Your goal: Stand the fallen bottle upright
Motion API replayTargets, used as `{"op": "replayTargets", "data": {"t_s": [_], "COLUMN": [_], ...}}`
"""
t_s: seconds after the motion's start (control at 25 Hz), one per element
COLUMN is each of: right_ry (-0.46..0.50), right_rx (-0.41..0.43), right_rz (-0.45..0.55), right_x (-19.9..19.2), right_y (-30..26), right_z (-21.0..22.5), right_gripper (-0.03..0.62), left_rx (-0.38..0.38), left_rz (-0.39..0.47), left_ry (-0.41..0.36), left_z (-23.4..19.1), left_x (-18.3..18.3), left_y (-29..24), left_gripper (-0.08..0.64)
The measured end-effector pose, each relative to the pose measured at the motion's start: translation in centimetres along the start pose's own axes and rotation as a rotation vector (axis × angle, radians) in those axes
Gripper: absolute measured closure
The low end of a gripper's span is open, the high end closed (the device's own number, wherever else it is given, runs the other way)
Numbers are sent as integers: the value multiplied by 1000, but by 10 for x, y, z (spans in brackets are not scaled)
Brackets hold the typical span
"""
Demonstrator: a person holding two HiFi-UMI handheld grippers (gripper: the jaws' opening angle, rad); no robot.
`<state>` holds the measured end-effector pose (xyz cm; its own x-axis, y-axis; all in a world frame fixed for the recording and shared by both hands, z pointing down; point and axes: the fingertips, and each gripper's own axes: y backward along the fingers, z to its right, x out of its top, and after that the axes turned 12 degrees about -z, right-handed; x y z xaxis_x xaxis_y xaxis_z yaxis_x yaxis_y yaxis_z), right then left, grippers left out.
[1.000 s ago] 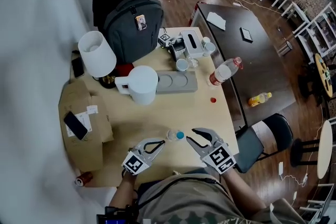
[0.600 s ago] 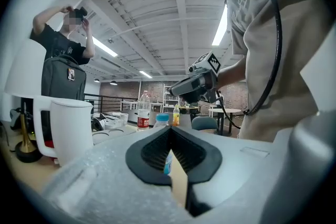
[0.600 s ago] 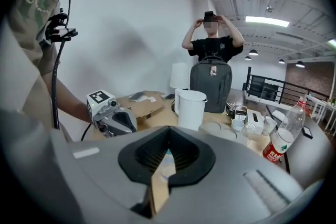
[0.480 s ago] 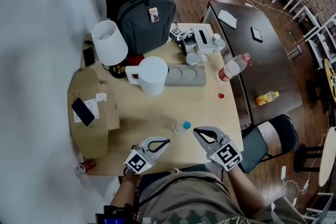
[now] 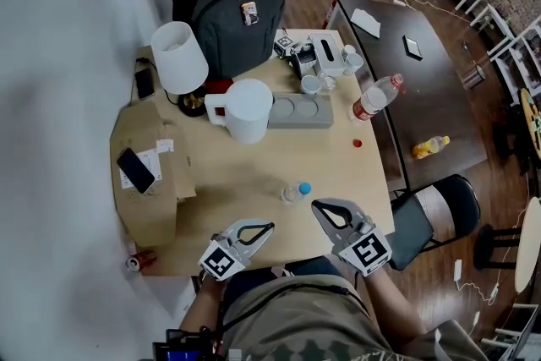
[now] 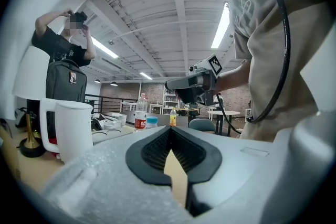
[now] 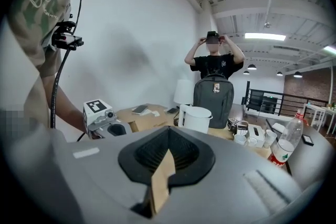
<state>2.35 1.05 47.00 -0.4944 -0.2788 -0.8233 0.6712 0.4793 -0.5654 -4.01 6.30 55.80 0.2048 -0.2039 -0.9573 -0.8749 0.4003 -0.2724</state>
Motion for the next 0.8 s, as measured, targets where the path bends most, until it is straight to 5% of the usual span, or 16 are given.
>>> {"op": "replayTargets", "data": {"t_s": [0.48,0.8], "right_ry": [-48,-6], "right_rx": [-33,53], "right_rz": [110,165], "right_x": [4,-9], "right_y": [60,96], "right_z": [-18,-25], "right_gripper": [589,589], "left_rx": [-54,31], "left_rz": [-20,-68], "left_ry": [23,-42], "left_z": [28,61], "left_x": [-14,-7], "left_y": [-6,-19], "left_gripper": [560,560]}}
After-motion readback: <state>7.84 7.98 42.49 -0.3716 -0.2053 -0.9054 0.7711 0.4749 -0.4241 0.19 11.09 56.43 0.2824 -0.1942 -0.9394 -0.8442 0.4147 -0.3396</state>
